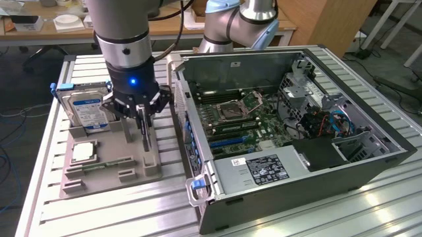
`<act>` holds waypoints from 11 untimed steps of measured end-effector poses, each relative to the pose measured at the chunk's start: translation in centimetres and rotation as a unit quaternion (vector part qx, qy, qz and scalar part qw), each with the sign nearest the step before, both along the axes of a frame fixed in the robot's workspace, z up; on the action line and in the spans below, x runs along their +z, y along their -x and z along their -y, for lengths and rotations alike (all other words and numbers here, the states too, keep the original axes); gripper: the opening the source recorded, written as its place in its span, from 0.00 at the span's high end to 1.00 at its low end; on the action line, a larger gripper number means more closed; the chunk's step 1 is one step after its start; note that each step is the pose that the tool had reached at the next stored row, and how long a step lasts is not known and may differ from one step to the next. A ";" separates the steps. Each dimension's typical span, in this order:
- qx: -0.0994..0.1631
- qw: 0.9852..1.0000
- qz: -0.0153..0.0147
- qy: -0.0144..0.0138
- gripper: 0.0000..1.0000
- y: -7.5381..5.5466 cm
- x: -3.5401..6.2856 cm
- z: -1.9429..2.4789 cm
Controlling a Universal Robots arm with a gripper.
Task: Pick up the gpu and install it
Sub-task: 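Pick up the gpu and move the gpu toward the slot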
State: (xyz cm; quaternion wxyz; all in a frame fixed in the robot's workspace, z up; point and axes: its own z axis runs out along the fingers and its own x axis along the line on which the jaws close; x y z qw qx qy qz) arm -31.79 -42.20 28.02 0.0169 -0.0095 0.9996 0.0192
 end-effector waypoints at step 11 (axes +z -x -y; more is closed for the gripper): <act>0.000 1.000 0.000 0.000 0.73 0.0 2.58 0.00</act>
